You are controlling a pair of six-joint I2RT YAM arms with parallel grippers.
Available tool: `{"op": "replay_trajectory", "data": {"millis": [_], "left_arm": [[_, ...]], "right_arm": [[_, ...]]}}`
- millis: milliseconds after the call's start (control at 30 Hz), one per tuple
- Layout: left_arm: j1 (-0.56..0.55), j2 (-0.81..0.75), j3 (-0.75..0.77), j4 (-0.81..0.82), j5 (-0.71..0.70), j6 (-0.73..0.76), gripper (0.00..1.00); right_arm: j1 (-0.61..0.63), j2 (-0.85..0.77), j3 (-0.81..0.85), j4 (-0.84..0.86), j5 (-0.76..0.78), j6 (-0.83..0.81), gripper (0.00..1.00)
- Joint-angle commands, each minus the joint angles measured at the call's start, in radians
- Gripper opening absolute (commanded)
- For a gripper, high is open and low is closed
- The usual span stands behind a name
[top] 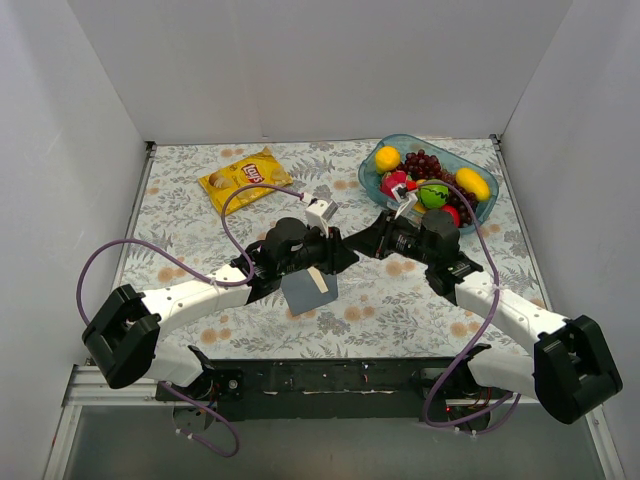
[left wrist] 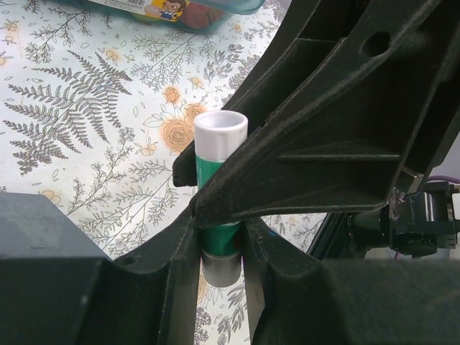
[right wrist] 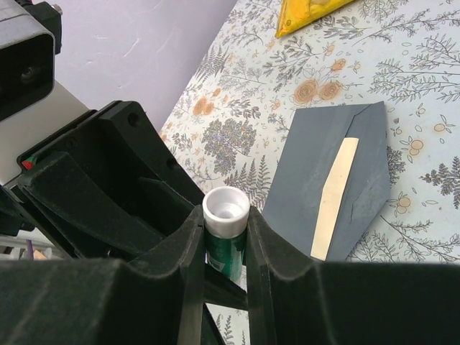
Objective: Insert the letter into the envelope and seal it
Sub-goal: Pick up the solid glue from the center of the board, then open the solid glue cap from the solid glue.
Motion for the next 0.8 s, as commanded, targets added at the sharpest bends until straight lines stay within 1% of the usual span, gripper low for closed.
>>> {"op": "replay_trajectory", "data": {"millis": [0, 67, 100, 133, 167, 200, 233, 267, 333, 433, 600, 767], "left_arm": [[0.008, -0.017, 0.019, -0.009, -0.021, 0.034, 0.0], [0.008, -0.017, 0.019, -0.012, -0.029, 0.034, 0.0], [0.008, -0.018, 0.019, -0.016, -0.03, 0.034, 0.17], [0.008, -0.021, 0.018, -0.017, -0.032, 0.034, 0.27], [0.008, -0.023, 0.018, -0.017, -0.035, 0.034, 0.35], [0.008, -0.024, 0.015, -0.019, -0.036, 0.034, 0.41], [0.008, -0.031, 0.012, -0.02, -0.038, 0.033, 0.55], [0.008, -0.032, 0.01, -0.02, -0.038, 0.031, 0.58], [0.008, -0.043, 0.001, -0.02, -0.033, 0.03, 0.61], [0.008, -0.046, -0.008, -0.02, -0.024, 0.028, 0.61], [0.008, -0.049, -0.013, -0.02, 0.008, 0.031, 0.55], [0.006, -0.041, -0.008, -0.023, 0.071, 0.048, 0.5]], "right_arm": [[0.002, 0.005, 0.019, -0.004, -0.037, -0.008, 0.01], [0.002, 0.003, 0.02, -0.006, -0.04, -0.009, 0.01], [0.002, 0.0, 0.02, -0.006, -0.039, -0.009, 0.01], [0.002, -0.003, 0.02, -0.007, -0.03, -0.017, 0.01], [0.002, -0.01, 0.022, -0.016, -0.023, -0.019, 0.01], [0.002, -0.015, 0.025, -0.023, -0.013, -0.023, 0.01], [0.002, -0.021, 0.028, -0.032, 0.01, -0.032, 0.01], [0.002, -0.029, 0.032, -0.046, 0.021, -0.049, 0.01], [0.002, -0.035, 0.042, -0.069, 0.046, -0.06, 0.01], [0.0, -0.041, 0.045, -0.079, 0.058, -0.066, 0.01], [0.0, -0.052, 0.042, -0.086, 0.081, -0.065, 0.01], [-0.001, -0.069, 0.042, -0.099, 0.119, -0.074, 0.01]]}}
